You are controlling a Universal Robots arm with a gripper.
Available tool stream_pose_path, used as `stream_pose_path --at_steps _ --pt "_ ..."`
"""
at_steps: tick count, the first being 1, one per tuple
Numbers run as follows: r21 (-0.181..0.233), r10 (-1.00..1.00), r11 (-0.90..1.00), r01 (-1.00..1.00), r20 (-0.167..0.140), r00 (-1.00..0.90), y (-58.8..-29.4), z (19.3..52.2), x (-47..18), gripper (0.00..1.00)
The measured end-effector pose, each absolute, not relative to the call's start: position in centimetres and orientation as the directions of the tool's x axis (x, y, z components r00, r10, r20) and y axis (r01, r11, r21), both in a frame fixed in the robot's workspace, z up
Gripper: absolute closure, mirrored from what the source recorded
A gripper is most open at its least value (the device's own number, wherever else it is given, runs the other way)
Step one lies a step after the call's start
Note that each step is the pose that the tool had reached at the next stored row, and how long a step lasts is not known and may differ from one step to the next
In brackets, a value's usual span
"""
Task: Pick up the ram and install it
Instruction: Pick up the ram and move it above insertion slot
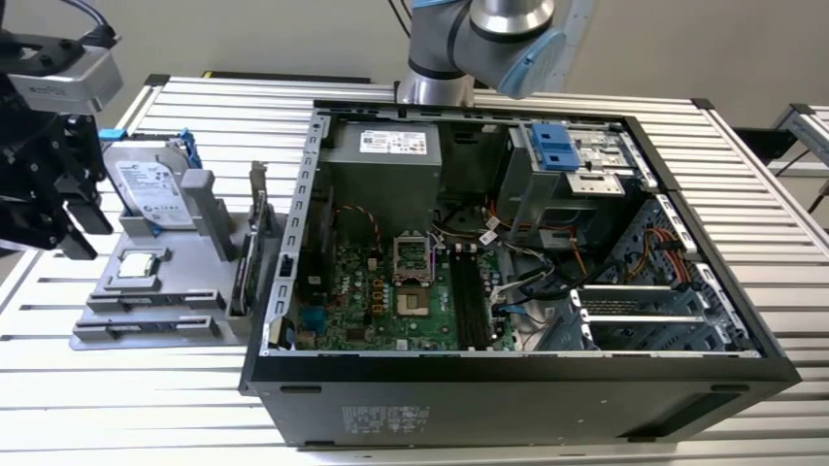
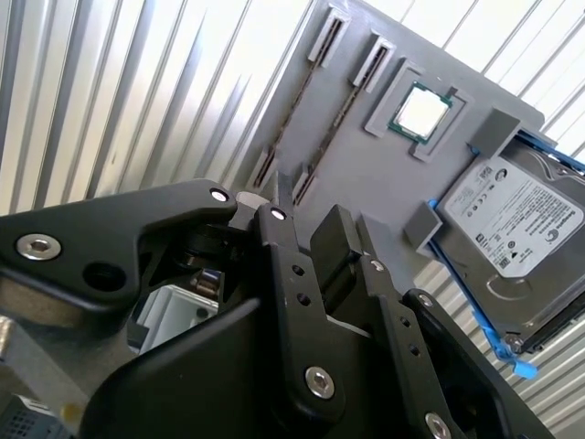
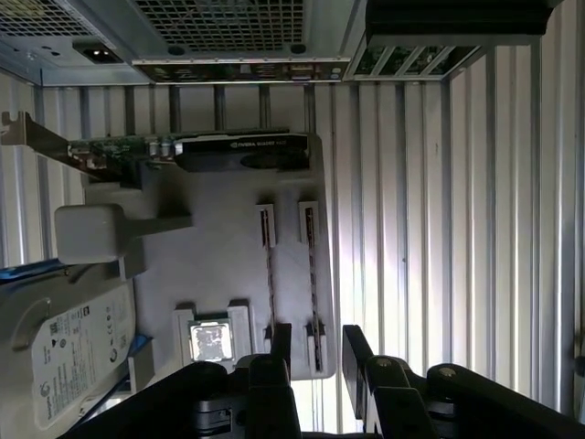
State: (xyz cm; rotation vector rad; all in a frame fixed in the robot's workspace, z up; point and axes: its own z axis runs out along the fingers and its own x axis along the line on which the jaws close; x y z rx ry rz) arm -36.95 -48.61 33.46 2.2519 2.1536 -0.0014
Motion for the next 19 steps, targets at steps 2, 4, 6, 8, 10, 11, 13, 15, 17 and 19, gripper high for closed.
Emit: stream_pose_path --at_steps 2,4,6,8,10,11,13,15,17,19 --pt "0.018 0.999 -0.044 0.999 -0.018 0.045 -48.61 33.38 -36.95 0.00" --pt "0.018 0.999 -0.044 0.999 -0.018 0.045 -48.61 33.31 -36.96 0.00" --pt "0.018 0.999 -0.044 0.999 -0.018 0.045 -48.61 33.23 -36.97 0.00" --pt "0.018 0.999 -0.044 0.999 -0.018 0.045 -48.61 33.16 -36.97 0.00" --pt "0.018 0.999 -0.044 0.999 -0.018 0.045 -48.61 33.09 -36.98 0.00" --pt "0.018 0.999 -0.044 0.999 -0.018 0.045 -48.61 33.05 -36.98 0.00" --pt "0.018 0.999 -0.044 0.999 -0.018 0.045 -48.61 32.99 -36.99 0.00" --pt "0.018 0.999 -0.044 0.999 -0.018 0.045 -48.61 32.93 -36.99 0.00" --pt "0.018 0.999 -0.044 0.999 -0.018 0.045 -48.61 32.86 -36.99 0.00" --pt "0.018 0.999 -0.044 0.999 -0.018 0.045 -48.61 32.81 -36.99 0.00"
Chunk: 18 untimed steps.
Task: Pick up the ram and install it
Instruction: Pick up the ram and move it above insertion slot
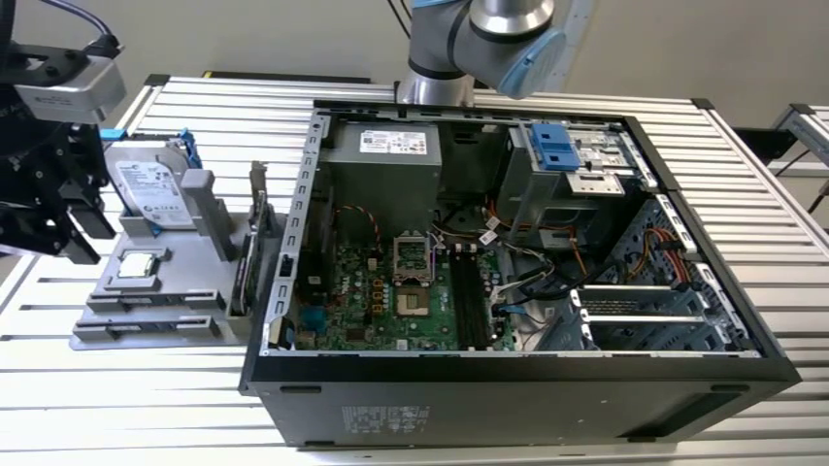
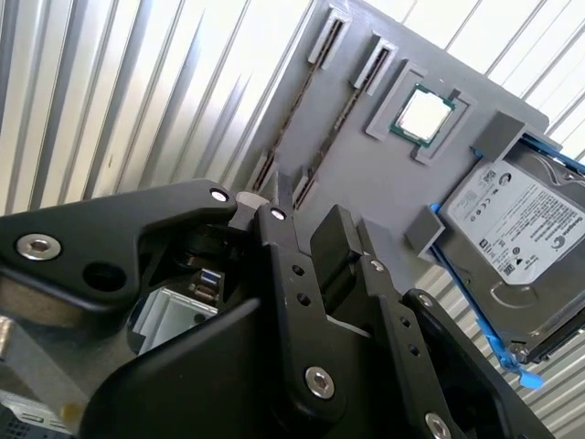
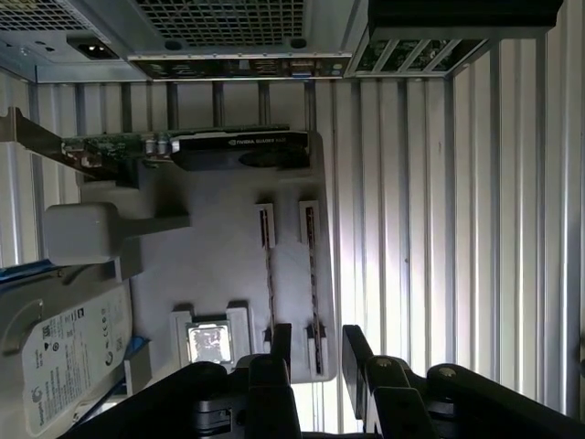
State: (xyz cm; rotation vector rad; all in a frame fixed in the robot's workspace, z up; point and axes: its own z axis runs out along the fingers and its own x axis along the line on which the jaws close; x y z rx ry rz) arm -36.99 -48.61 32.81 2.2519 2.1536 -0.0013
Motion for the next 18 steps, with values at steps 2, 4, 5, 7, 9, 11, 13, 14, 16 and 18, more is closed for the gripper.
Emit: stream_pose_path --at_steps 2,4,5,7,9,11,13,14,16,18 --pt "0.018 0.999 -0.044 0.999 -0.018 0.045 -48.61 32.75 -36.99 0.00" --pt "0.018 0.999 -0.044 0.999 -0.018 0.045 -48.61 32.70 -37.00 0.00" --pt "0.018 0.999 -0.044 0.999 -0.018 0.045 -48.61 32.67 -37.00 0.00" --pt "0.018 0.999 -0.044 0.999 -0.018 0.045 -48.60 32.62 -37.01 0.00" --pt "0.018 0.999 -0.044 0.999 -0.018 0.045 -48.61 32.56 -37.01 0.00" --pt "0.018 0.999 -0.044 0.999 -0.018 0.045 -48.61 32.51 -37.01 0.00" --pt "0.018 0.999 -0.044 0.999 -0.018 0.045 -48.61 32.46 -37.01 0.00" --pt "0.018 0.999 -0.044 0.999 -0.018 0.045 -48.61 32.43 -37.01 0.00" --pt "0.018 0.999 -0.044 0.999 -0.018 0.045 -48.61 32.37 -37.01 0.00" --pt "0.018 0.999 -0.044 0.999 -0.018 0.045 -48.61 32.31 -37.01 0.00"
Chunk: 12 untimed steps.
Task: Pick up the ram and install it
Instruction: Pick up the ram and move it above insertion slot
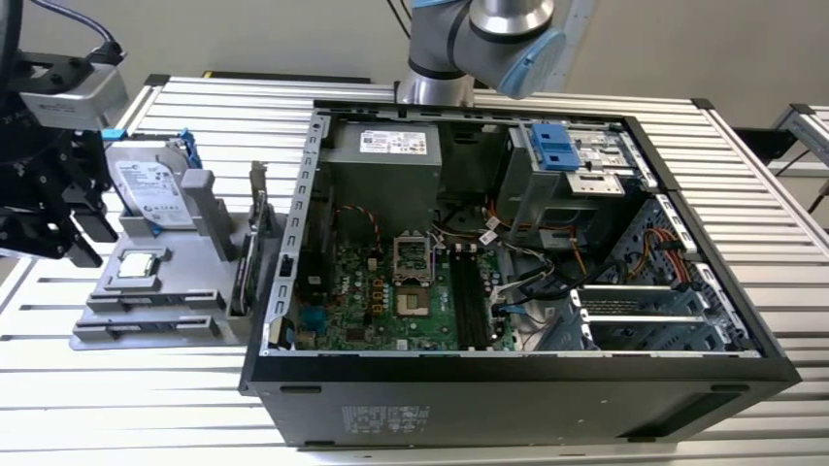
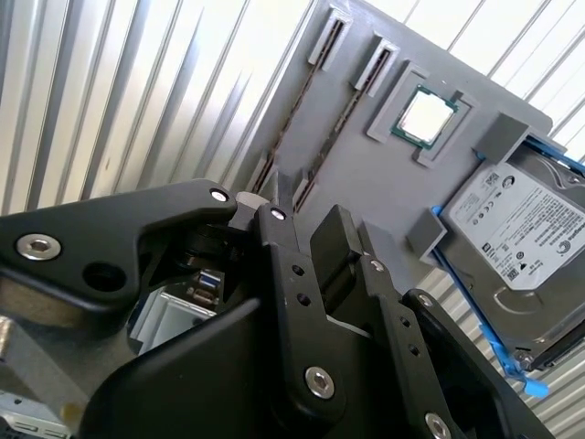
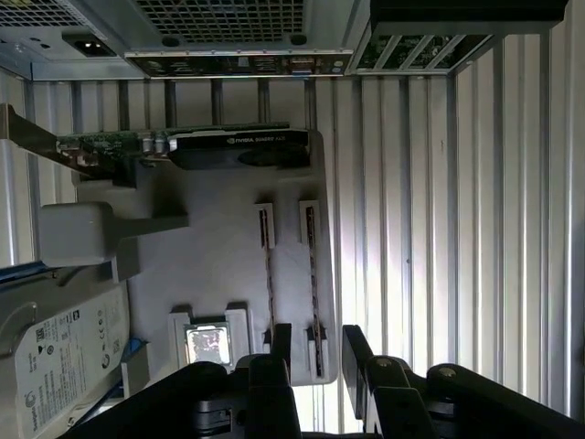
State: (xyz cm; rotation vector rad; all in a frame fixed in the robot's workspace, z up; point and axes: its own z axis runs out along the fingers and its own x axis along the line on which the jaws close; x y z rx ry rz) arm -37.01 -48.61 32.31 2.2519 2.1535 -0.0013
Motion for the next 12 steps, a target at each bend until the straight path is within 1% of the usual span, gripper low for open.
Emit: stream_pose_path --at_steps 12 --pt "0.018 0.999 -0.044 0.999 -0.018 0.045 -48.60 31.94 -37.01 0.00"
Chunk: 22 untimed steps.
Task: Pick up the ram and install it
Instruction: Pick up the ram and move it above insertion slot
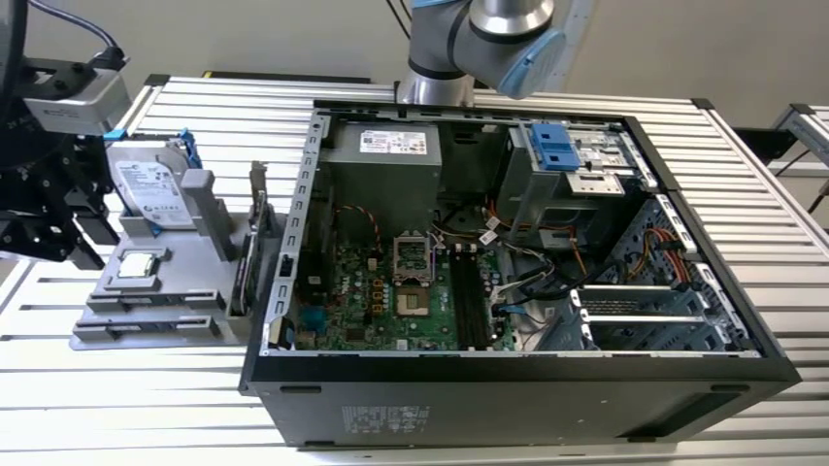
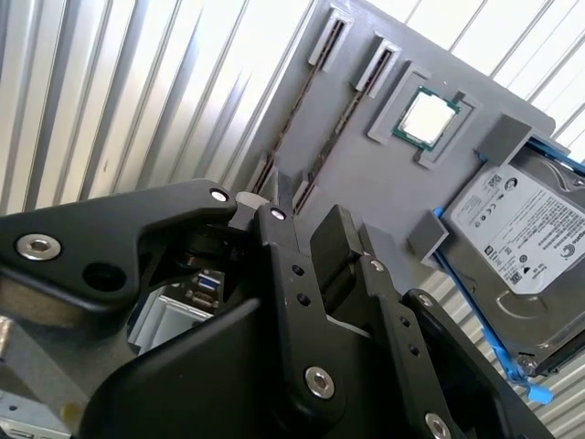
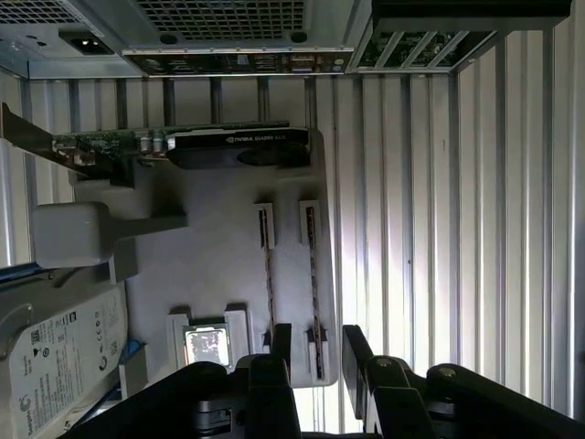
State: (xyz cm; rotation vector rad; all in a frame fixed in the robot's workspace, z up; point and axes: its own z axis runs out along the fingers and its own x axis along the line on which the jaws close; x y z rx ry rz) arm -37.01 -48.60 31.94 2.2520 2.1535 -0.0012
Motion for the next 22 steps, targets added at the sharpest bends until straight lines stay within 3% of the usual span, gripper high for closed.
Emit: stream_pose_path --at_steps 22 --pt "0.018 0.999 -0.044 0.999 -0.018 0.045 -48.61 31.15 -37.02 0.00"
